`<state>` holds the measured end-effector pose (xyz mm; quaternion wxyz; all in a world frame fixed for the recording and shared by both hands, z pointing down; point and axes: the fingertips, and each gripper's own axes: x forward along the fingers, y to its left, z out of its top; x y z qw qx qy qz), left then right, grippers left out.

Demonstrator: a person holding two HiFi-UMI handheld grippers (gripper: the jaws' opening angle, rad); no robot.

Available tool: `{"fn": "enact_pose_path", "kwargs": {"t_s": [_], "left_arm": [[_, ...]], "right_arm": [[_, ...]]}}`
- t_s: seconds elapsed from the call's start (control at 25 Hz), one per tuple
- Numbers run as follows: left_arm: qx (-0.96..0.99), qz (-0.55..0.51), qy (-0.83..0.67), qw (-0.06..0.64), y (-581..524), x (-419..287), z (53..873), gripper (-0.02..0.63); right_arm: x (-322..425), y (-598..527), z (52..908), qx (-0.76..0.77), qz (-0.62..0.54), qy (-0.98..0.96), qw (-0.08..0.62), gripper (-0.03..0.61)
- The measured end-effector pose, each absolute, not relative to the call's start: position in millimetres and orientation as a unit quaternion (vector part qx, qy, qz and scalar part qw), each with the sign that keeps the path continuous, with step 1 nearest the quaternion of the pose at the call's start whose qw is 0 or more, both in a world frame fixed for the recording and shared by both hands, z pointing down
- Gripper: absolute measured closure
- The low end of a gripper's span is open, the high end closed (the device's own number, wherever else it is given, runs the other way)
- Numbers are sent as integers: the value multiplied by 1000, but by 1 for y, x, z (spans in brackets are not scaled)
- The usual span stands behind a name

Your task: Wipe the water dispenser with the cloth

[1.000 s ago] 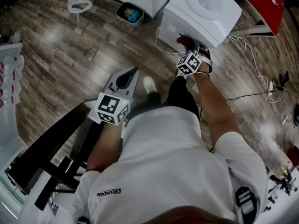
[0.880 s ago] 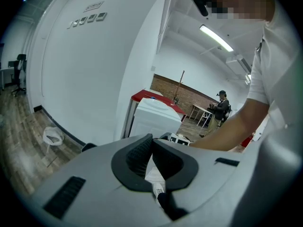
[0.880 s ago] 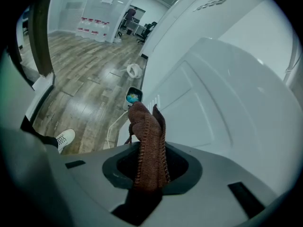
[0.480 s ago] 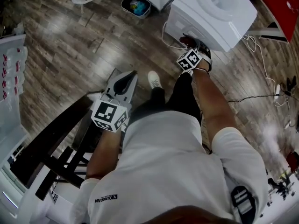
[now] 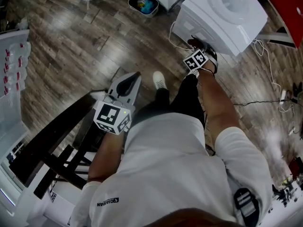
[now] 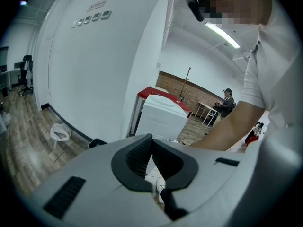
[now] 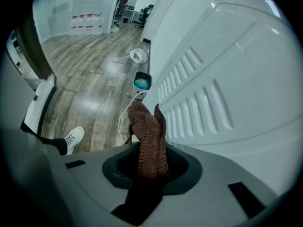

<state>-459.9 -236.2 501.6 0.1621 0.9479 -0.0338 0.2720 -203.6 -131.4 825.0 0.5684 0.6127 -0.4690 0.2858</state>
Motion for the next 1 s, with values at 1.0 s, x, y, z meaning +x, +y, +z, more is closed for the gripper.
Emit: {"fn": "enact_pose_path", "kwargs": {"t_s": [1.0], "left_arm": [[968, 172, -41, 178, -249, -483, 467, 617]], "right_arm": [[-203, -266, 521, 717, 55, -477, 505, 491]]}}
